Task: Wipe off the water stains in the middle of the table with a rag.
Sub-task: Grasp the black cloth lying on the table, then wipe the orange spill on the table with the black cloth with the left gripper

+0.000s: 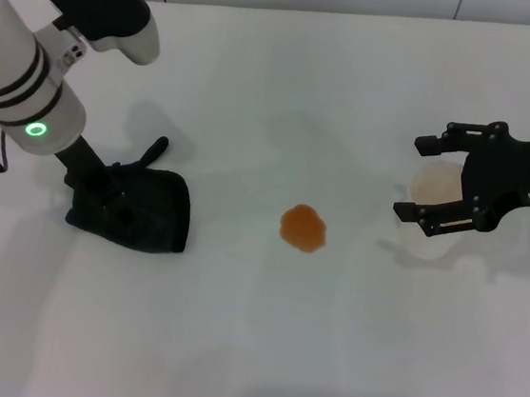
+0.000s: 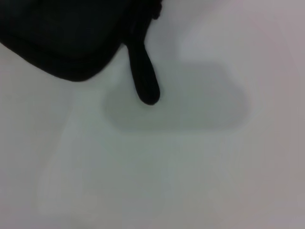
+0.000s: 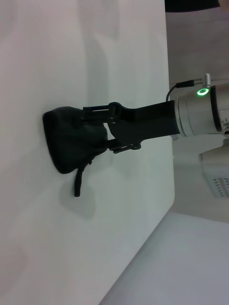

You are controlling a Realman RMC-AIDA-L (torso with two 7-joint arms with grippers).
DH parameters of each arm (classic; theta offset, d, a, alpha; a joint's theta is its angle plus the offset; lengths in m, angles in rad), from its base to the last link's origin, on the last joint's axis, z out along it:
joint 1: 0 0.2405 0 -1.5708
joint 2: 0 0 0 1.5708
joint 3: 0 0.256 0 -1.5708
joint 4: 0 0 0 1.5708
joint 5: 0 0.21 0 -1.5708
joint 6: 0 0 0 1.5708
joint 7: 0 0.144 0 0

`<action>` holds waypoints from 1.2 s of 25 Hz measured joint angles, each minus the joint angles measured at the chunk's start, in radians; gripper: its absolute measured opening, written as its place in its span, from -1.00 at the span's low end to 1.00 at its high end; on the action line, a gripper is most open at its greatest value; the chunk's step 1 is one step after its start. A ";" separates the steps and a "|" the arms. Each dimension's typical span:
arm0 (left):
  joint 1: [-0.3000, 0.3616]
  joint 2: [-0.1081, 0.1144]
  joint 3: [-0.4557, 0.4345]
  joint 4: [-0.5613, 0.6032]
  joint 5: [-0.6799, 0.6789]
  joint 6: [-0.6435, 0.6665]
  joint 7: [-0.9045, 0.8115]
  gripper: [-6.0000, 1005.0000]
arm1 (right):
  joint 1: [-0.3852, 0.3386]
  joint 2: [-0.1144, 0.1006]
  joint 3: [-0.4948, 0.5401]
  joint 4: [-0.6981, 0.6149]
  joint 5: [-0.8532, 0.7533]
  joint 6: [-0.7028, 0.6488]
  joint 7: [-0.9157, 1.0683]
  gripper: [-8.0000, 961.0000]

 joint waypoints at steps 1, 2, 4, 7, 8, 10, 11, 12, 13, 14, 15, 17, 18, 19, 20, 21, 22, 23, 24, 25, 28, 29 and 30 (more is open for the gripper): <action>-0.001 0.000 0.007 -0.001 0.001 -0.006 -0.005 0.75 | 0.000 0.000 0.000 0.000 0.000 0.000 0.000 0.81; -0.001 0.000 0.007 -0.001 0.001 -0.006 -0.005 0.75 | 0.000 0.000 0.000 0.000 0.000 0.000 0.000 0.81; -0.002 0.000 0.028 -0.002 0.003 -0.016 -0.023 0.75 | 0.000 0.000 0.000 0.001 0.000 0.000 0.000 0.81; -0.005 0.000 0.032 -0.005 0.005 -0.021 -0.042 0.74 | 0.001 0.000 0.000 0.002 0.000 0.000 0.000 0.81; -0.007 0.000 0.029 -0.006 0.005 -0.022 -0.050 0.74 | 0.002 0.000 0.000 0.002 0.000 0.000 0.000 0.81; -0.012 0.003 0.018 -0.009 0.006 -0.025 -0.071 0.74 | 0.003 0.000 0.000 0.003 0.000 0.000 0.000 0.81; -0.016 0.005 0.013 -0.009 0.008 -0.025 -0.083 0.74 | 0.003 0.000 0.000 0.003 0.000 0.000 0.000 0.81; -0.017 0.006 0.011 -0.010 0.009 -0.025 -0.088 0.71 | 0.002 0.000 0.000 0.003 0.000 0.000 0.000 0.81; -0.018 0.007 0.010 -0.010 0.010 -0.024 -0.091 0.67 | 0.002 0.000 0.000 0.003 0.000 0.000 0.000 0.81; -0.018 0.007 0.011 -0.010 0.010 -0.023 -0.092 0.64 | 0.002 0.000 0.000 0.003 0.000 0.000 0.000 0.81; -0.018 0.007 0.013 -0.011 0.013 -0.022 -0.092 0.60 | 0.002 0.000 0.000 0.003 0.000 0.000 0.000 0.81; -0.020 0.004 0.019 -0.017 0.021 -0.020 -0.092 0.53 | 0.002 0.000 0.000 0.003 0.000 0.000 0.000 0.81; -0.022 0.003 0.020 -0.022 0.025 -0.020 -0.092 0.50 | 0.001 0.000 0.000 0.003 0.000 0.000 0.000 0.81; -0.024 0.002 0.021 -0.028 0.027 -0.019 -0.092 0.42 | 0.001 0.000 0.000 0.003 0.000 0.000 0.000 0.81; -0.026 0.002 0.021 -0.033 0.028 -0.019 -0.092 0.35 | 0.001 0.000 0.000 0.003 0.000 0.000 0.000 0.81; -0.028 0.002 0.022 -0.037 0.029 -0.019 -0.092 0.27 | 0.001 0.000 0.000 0.003 0.000 -0.001 0.000 0.81; -0.029 0.002 0.022 -0.039 0.030 -0.019 -0.093 0.19 | 0.001 0.000 0.000 0.003 0.000 -0.001 0.000 0.81; -0.029 0.001 0.022 -0.040 0.031 -0.019 -0.094 0.12 | 0.001 0.000 0.000 0.003 0.000 -0.001 0.000 0.81; -0.029 0.001 0.022 -0.040 0.032 -0.019 -0.095 -0.04 | 0.000 0.000 0.000 0.003 0.000 -0.001 0.000 0.81; -0.029 0.001 0.022 -0.040 0.033 -0.019 -0.096 -0.19 | 0.000 0.000 0.000 0.003 0.000 -0.002 0.000 0.81; -0.030 0.001 0.022 -0.040 0.033 -0.018 -0.102 -0.38 | -0.001 0.000 0.002 0.004 0.000 -0.003 0.000 0.81; -0.030 0.001 0.022 -0.040 0.033 -0.018 -0.104 -0.40 | -0.001 0.000 0.002 0.004 0.000 -0.004 0.000 0.81; -0.030 0.001 0.022 -0.040 0.033 -0.018 -0.105 -0.41 | -0.001 0.000 0.002 0.004 0.000 -0.004 0.000 0.81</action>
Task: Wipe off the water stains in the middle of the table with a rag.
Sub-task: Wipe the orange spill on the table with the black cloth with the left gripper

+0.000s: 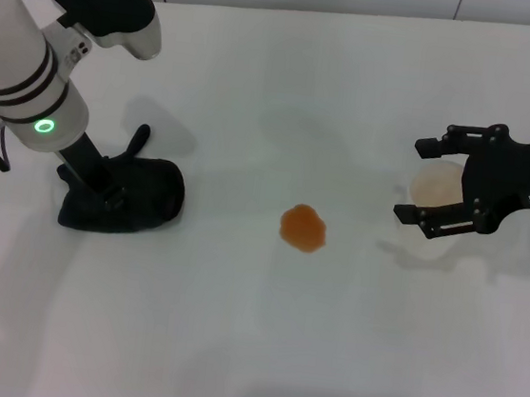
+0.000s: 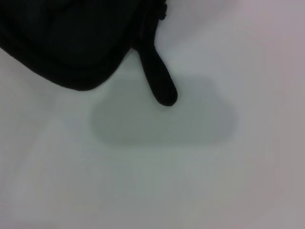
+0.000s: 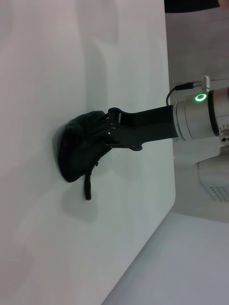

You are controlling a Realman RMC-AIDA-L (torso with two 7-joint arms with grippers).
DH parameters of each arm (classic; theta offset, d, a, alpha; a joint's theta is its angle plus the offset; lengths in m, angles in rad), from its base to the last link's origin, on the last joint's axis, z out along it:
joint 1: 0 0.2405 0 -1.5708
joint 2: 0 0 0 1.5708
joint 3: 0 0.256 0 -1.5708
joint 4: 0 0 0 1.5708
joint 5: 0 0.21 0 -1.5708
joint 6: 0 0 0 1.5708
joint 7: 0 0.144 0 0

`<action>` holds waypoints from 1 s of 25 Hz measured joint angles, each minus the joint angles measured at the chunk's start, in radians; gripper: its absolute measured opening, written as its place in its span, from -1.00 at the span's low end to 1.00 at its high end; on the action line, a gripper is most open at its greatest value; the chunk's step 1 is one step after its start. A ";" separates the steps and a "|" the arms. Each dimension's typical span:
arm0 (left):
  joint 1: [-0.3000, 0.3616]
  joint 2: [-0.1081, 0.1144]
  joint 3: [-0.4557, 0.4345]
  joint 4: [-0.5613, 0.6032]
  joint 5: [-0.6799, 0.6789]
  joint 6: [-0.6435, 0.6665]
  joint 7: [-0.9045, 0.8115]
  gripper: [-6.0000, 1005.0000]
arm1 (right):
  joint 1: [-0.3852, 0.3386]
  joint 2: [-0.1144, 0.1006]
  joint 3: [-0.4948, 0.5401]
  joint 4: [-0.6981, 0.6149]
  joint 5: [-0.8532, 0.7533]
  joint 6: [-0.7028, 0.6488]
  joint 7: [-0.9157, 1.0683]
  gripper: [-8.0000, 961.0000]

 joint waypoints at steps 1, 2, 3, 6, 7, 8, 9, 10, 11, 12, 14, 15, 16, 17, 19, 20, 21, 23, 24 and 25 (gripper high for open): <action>0.000 0.000 0.000 0.001 0.000 0.000 0.000 -0.43 | 0.000 0.000 0.000 0.000 0.000 0.000 0.000 0.81; 0.000 0.000 0.000 0.002 0.000 0.000 -0.001 -0.45 | 0.000 0.000 -0.001 0.000 0.000 0.000 0.000 0.81; 0.000 0.000 0.000 0.004 -0.001 -0.002 -0.001 -0.46 | 0.000 0.000 -0.002 0.000 0.000 0.000 0.000 0.81; 0.000 0.000 -0.002 0.013 -0.019 -0.021 -0.008 -0.51 | 0.000 0.000 -0.001 0.000 0.000 0.000 0.000 0.81; 0.000 -0.001 -0.003 0.018 -0.037 -0.036 -0.011 -0.53 | 0.000 0.000 0.000 0.000 0.000 0.000 0.000 0.81; 0.000 -0.001 -0.003 0.022 -0.053 -0.050 -0.014 -0.55 | 0.000 0.000 0.000 0.000 0.000 0.000 0.000 0.81; 0.000 -0.001 -0.003 0.024 -0.069 -0.064 -0.015 -0.57 | 0.000 0.000 0.000 -0.001 0.000 0.001 0.000 0.81; 0.000 -0.001 -0.002 0.026 -0.096 -0.088 -0.016 -0.59 | 0.000 0.000 0.000 -0.001 0.000 0.001 0.000 0.81; 0.000 -0.001 0.000 0.027 -0.118 -0.107 -0.014 -0.61 | 0.000 0.000 -0.001 -0.001 0.000 0.001 0.000 0.81; 0.000 -0.002 0.008 0.027 -0.142 -0.133 -0.012 -0.63 | 0.000 0.000 -0.001 0.000 0.001 0.002 0.000 0.81; -0.001 -0.002 0.042 0.027 -0.198 -0.199 -0.008 -0.66 | 0.000 0.000 -0.002 0.001 0.004 0.003 0.000 0.81; -0.002 -0.002 0.065 0.027 -0.223 -0.235 -0.008 -0.67 | 0.000 0.000 -0.002 0.002 0.006 0.003 0.000 0.81; -0.002 -0.002 0.090 0.027 -0.249 -0.269 -0.007 -0.68 | 0.000 0.000 -0.002 0.002 0.007 0.003 0.000 0.81; -0.002 -0.002 0.110 0.027 -0.269 -0.301 -0.007 -0.70 | 0.000 0.000 -0.002 0.002 0.008 0.003 0.000 0.81; -0.002 -0.002 0.152 0.027 -0.305 -0.356 -0.006 -0.71 | 0.000 0.000 -0.002 0.002 0.010 0.004 0.000 0.81; -0.002 -0.003 0.170 0.027 -0.322 -0.380 -0.006 -0.72 | 0.000 0.000 -0.002 0.002 0.010 0.004 0.000 0.81; -0.003 -0.003 0.195 0.026 -0.346 -0.407 -0.006 -0.72 | 0.000 0.000 -0.002 0.002 0.010 0.004 0.000 0.81; -0.010 -0.003 0.227 0.020 -0.371 -0.434 -0.005 -0.73 | 0.000 0.000 -0.002 0.002 0.010 0.004 0.000 0.81; -0.015 -0.003 0.250 0.012 -0.383 -0.446 -0.004 -0.73 | 0.000 0.000 -0.002 0.003 0.011 0.004 0.000 0.81; -0.021 -0.003 0.273 0.002 -0.389 -0.456 -0.001 -0.73 | 0.000 0.000 -0.002 0.003 0.011 0.004 0.000 0.81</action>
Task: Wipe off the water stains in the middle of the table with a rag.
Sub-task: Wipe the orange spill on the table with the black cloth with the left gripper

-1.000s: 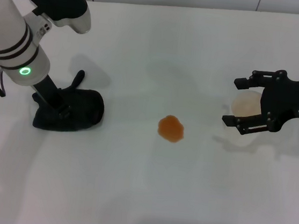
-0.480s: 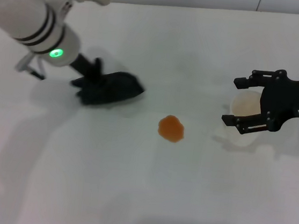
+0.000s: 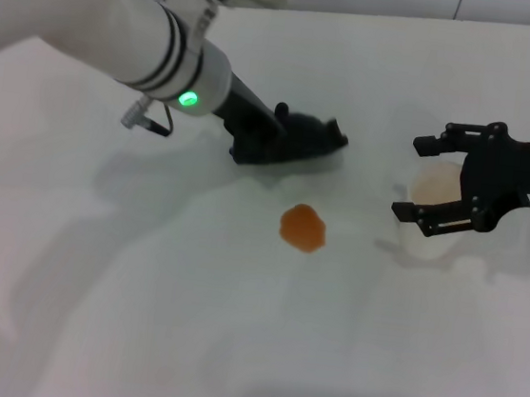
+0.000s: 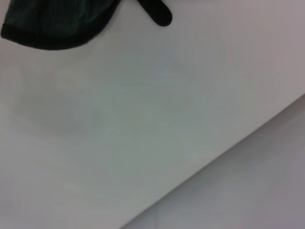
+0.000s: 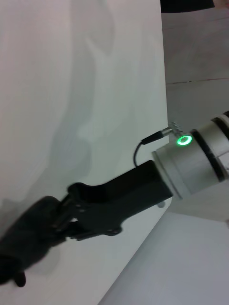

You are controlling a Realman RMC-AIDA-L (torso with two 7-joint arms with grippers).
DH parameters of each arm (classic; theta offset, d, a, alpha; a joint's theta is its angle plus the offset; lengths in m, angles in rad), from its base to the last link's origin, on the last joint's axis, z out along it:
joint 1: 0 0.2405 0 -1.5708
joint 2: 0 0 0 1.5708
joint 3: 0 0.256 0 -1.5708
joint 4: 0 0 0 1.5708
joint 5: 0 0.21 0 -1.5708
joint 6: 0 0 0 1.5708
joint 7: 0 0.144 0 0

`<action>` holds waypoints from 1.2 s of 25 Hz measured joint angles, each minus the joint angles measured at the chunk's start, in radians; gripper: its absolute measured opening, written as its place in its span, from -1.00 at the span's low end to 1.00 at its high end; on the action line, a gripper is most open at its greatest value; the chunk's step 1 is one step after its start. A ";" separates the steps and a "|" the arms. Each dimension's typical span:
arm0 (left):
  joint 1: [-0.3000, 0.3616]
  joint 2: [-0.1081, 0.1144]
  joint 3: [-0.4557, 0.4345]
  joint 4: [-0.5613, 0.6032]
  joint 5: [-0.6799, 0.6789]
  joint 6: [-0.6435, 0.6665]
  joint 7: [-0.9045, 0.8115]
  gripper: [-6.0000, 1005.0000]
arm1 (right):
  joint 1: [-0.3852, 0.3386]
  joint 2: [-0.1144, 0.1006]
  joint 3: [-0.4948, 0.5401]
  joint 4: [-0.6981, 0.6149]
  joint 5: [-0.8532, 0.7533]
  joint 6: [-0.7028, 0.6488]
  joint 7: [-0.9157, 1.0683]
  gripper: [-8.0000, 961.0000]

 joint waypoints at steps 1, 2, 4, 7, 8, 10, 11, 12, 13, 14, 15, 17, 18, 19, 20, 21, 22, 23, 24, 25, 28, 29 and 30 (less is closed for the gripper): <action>-0.003 0.000 0.019 -0.008 -0.006 -0.009 0.003 -0.73 | 0.000 0.000 0.000 0.001 0.000 0.000 0.000 0.81; -0.006 0.000 0.042 -0.018 -0.013 -0.020 0.008 -0.73 | 0.000 0.000 0.000 0.001 0.000 0.000 0.000 0.81; -0.007 0.000 0.080 -0.034 -0.028 -0.045 0.018 -0.73 | 0.000 0.000 0.000 0.001 0.000 0.000 0.000 0.81; -0.009 -0.001 0.122 -0.048 -0.045 -0.062 0.033 -0.73 | 0.000 0.000 0.000 0.001 0.000 0.001 0.000 0.81; -0.009 -0.002 0.133 -0.049 -0.047 -0.063 0.041 -0.73 | 0.000 0.000 0.000 0.001 0.000 0.001 0.000 0.81; -0.009 -0.002 0.153 -0.049 -0.048 -0.066 0.054 -0.73 | 0.000 0.000 0.000 0.001 0.000 0.001 0.000 0.81; -0.009 -0.002 0.165 -0.049 -0.049 -0.068 0.060 -0.73 | 0.000 0.000 0.000 0.001 0.000 0.001 0.000 0.81; -0.009 -0.002 0.173 -0.049 -0.049 -0.070 0.064 -0.73 | 0.000 0.000 0.000 0.001 0.000 0.001 0.000 0.81; -0.009 -0.003 0.182 -0.050 -0.049 -0.072 0.070 -0.73 | 0.000 0.000 0.000 0.001 0.000 0.002 0.000 0.81; -0.008 -0.003 0.189 -0.050 -0.049 -0.073 0.075 -0.73 | 0.000 0.000 0.000 0.001 0.000 0.002 0.000 0.81; -0.008 -0.003 0.200 -0.050 -0.049 -0.073 0.084 -0.73 | 0.000 0.000 0.000 0.001 0.000 0.002 0.000 0.81; -0.008 -0.003 0.217 -0.049 -0.049 -0.075 0.099 -0.73 | 0.000 0.000 0.000 0.001 0.000 0.002 0.000 0.81; -0.008 -0.003 0.224 -0.047 -0.049 -0.075 0.106 -0.73 | 0.000 0.000 0.001 0.002 0.000 0.002 0.000 0.81; -0.008 -0.003 0.230 -0.044 -0.049 -0.076 0.111 -0.73 | 0.000 0.000 0.002 0.002 0.000 0.003 0.000 0.81; -0.008 -0.003 0.236 -0.039 -0.050 -0.076 0.117 -0.73 | 0.000 0.000 0.002 0.003 0.000 0.003 0.000 0.81; -0.007 -0.003 0.240 -0.035 -0.051 -0.076 0.120 -0.73 | 0.000 0.000 0.003 0.004 0.000 0.003 0.000 0.81; -0.006 -0.004 0.248 -0.026 -0.055 -0.075 0.126 -0.73 | 0.000 0.000 0.003 0.004 0.000 0.003 0.000 0.81; -0.004 -0.004 0.255 -0.018 -0.060 -0.073 0.131 -0.73 | 0.000 0.000 0.004 0.005 0.000 0.003 0.000 0.81; -0.002 -0.004 0.263 -0.008 -0.068 -0.070 0.138 -0.73 | 0.000 0.000 0.005 0.005 0.000 0.003 0.000 0.81; 0.000 -0.004 0.270 0.001 -0.077 -0.063 0.147 -0.73 | 0.000 0.000 0.006 0.005 0.000 0.003 0.000 0.81; 0.002 -0.004 0.273 0.021 -0.085 -0.036 0.161 -0.73 | -0.001 -0.001 0.009 0.005 0.000 0.003 0.000 0.81; 0.003 -0.004 0.273 0.025 -0.085 -0.026 0.162 -0.73 | -0.001 -0.001 0.009 0.005 0.000 0.003 0.000 0.81; 0.003 -0.005 0.273 0.029 -0.086 -0.014 0.162 -0.73 | -0.001 -0.001 0.009 0.005 0.000 0.003 0.000 0.81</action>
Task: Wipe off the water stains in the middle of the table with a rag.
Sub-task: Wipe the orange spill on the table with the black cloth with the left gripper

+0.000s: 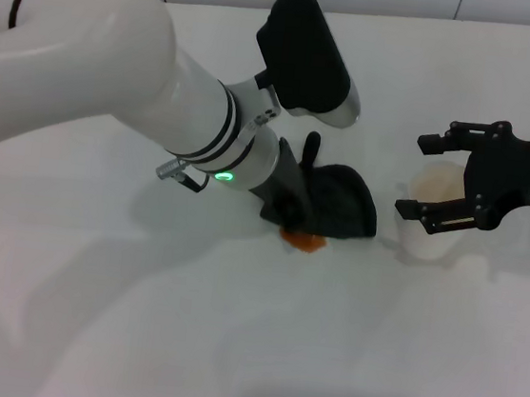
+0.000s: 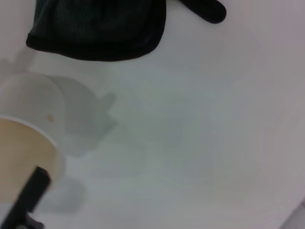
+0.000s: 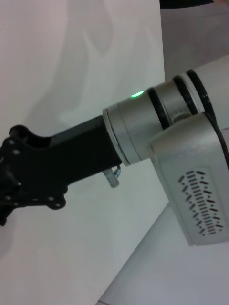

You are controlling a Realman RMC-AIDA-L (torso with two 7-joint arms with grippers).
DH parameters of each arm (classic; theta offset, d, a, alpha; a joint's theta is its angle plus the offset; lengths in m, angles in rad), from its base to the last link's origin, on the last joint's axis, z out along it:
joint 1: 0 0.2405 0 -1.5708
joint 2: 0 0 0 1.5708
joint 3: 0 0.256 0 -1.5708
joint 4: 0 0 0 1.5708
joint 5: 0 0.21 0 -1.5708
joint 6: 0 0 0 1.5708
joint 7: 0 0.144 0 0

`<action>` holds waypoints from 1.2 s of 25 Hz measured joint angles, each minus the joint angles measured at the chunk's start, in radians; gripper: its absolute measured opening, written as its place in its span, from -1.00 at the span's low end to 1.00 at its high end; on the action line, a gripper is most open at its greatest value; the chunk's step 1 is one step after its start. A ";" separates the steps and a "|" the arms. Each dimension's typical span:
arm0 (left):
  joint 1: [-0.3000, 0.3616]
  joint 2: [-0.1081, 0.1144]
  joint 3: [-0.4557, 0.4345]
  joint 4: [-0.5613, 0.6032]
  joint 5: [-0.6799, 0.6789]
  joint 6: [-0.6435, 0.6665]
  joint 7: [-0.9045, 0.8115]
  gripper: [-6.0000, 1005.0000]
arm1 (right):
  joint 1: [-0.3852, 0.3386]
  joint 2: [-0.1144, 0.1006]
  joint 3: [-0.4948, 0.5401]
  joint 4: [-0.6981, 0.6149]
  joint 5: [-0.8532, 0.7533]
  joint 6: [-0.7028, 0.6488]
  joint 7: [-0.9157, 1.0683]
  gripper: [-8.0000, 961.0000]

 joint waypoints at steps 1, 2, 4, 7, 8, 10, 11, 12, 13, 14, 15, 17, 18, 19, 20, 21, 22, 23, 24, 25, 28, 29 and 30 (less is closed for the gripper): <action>0.000 0.000 0.000 0.005 0.000 0.013 0.000 -0.73 | 0.000 0.000 0.000 0.000 0.000 0.000 0.000 0.81; 0.001 0.000 0.000 0.012 0.000 0.027 0.001 -0.73 | 0.000 0.000 0.000 0.000 0.000 0.000 0.000 0.81; 0.002 0.000 0.000 0.030 -0.001 0.061 0.003 -0.73 | 0.000 0.000 0.001 0.000 0.000 0.000 0.000 0.81; 0.013 0.002 0.002 0.069 0.001 0.124 0.003 -0.73 | 0.000 -0.002 0.002 0.000 0.000 0.000 0.000 0.81; 0.014 0.002 0.002 0.073 0.001 0.129 0.003 -0.73 | 0.000 -0.002 0.002 0.000 0.000 0.000 0.000 0.81; 0.017 0.003 0.002 0.086 0.003 0.167 0.005 -0.73 | 0.000 -0.002 0.002 0.000 0.000 0.000 0.000 0.81; 0.017 0.003 0.002 0.089 0.003 0.184 0.007 -0.73 | 0.000 -0.002 0.002 0.000 0.000 0.000 0.000 0.81; 0.017 0.003 0.003 0.092 0.003 0.202 0.010 -0.73 | 0.000 -0.002 0.002 0.000 0.000 0.000 0.000 0.81; 0.016 0.003 0.003 0.095 0.003 0.223 0.014 -0.73 | 0.000 -0.002 0.002 0.000 0.000 0.000 0.000 0.81; 0.015 0.003 0.003 0.098 0.002 0.243 0.018 -0.73 | 0.000 -0.002 0.002 0.000 0.000 0.000 0.000 0.81; 0.013 0.003 0.003 0.099 0.003 0.254 0.019 -0.73 | 0.000 -0.002 0.001 0.000 0.000 0.000 0.000 0.81; 0.009 0.003 0.002 0.100 0.017 0.273 0.015 -0.73 | 0.000 -0.002 0.001 0.000 0.000 0.000 0.000 0.81; 0.008 0.003 -0.002 0.100 0.034 0.272 0.004 -0.73 | 0.000 -0.002 0.001 0.000 0.000 0.000 0.000 0.81; 0.008 0.003 -0.006 0.099 0.050 0.268 -0.011 -0.73 | 0.000 -0.002 0.001 0.000 0.000 0.000 0.000 0.81; 0.008 0.003 -0.015 0.097 0.073 0.262 -0.029 -0.73 | 0.000 -0.002 0.001 0.000 0.000 0.000 0.000 0.81; 0.007 0.003 -0.026 0.095 0.106 0.250 -0.063 -0.73 | 0.000 -0.002 0.001 0.000 0.000 0.001 0.001 0.81; 0.006 0.003 -0.032 0.094 0.123 0.245 -0.078 -0.73 | 0.000 -0.002 0.001 0.000 0.000 0.001 0.001 0.81; 0.006 0.003 -0.045 0.093 0.151 0.233 -0.118 -0.74 | 0.000 -0.002 0.001 0.000 0.000 0.001 0.001 0.81; 0.006 0.003 -0.052 0.092 0.167 0.227 -0.137 -0.74 | 0.000 -0.001 0.001 0.000 0.000 0.001 0.001 0.81; 0.006 0.003 -0.064 0.091 0.184 0.219 -0.164 -0.74 | 0.000 -0.001 0.001 0.000 0.000 0.001 0.001 0.81; 0.005 0.003 -0.098 0.088 0.214 0.207 -0.211 -0.74 | 0.000 -0.001 0.001 0.000 0.000 0.001 0.002 0.81; 0.004 0.003 -0.114 0.085 0.232 0.200 -0.241 -0.73 | 0.000 0.000 0.001 0.000 0.000 0.001 0.001 0.81; 0.003 0.004 -0.123 0.082 0.248 0.193 -0.267 -0.73 | 0.000 -0.001 0.001 0.000 0.000 0.000 0.002 0.81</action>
